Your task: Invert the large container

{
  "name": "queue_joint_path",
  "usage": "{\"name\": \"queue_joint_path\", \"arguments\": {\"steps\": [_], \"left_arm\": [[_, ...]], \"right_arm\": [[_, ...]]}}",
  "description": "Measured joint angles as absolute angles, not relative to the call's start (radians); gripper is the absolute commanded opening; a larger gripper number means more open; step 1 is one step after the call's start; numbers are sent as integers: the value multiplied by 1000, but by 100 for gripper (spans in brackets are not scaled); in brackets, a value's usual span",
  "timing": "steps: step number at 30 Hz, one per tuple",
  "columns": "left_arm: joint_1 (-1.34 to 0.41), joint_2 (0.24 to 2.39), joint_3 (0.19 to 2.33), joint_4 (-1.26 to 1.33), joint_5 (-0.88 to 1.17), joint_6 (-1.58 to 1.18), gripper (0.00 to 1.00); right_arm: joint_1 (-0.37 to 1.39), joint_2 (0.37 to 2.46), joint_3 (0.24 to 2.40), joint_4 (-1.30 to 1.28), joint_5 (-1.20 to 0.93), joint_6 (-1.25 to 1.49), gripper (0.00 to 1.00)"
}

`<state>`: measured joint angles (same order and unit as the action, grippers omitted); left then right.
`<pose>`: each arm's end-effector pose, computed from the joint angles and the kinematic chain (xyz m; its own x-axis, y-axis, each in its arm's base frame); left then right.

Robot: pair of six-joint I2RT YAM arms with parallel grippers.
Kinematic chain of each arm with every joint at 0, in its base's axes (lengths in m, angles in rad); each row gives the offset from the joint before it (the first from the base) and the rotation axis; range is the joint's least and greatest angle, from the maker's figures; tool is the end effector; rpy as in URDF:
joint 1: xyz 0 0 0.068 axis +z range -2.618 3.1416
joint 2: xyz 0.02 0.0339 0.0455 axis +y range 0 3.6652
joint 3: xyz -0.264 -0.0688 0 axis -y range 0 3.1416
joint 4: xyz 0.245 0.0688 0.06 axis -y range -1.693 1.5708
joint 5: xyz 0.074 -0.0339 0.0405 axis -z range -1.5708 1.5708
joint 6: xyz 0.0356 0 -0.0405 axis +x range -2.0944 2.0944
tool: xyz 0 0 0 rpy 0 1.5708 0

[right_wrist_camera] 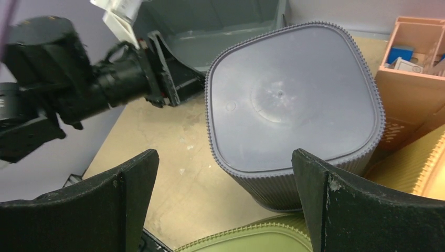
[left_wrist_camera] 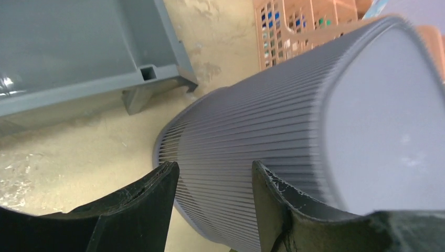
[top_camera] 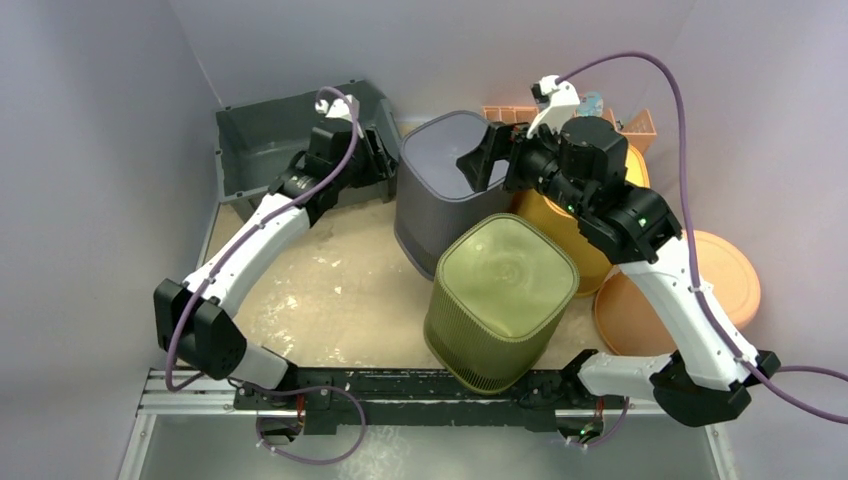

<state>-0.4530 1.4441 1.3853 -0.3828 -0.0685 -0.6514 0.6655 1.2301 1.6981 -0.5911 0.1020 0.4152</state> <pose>0.3012 -0.1439 0.3741 -0.5366 -0.4115 -0.7367 0.0700 0.8483 -0.5249 0.1847 0.1404 0.5130 -0.3041 0.2714 -0.9132 -0.4504 0.8037 0.3889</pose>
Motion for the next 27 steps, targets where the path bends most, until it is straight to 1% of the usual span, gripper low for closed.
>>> {"name": "queue_joint_path", "arguments": {"steps": [10, 19, 27], "left_arm": [[-632, 1484, 1377, -379, 2, -632, 52], [-640, 1498, 1363, -389, 11, -631, 52], [-654, 1425, 1348, -476, -68, -596, 52]], "right_arm": [[665, 1191, 1697, -601, 160, 416, 100], [665, 1192, 1697, -603, 175, 416, 100], [665, 1213, 1697, -602, 175, 416, 100]]}}
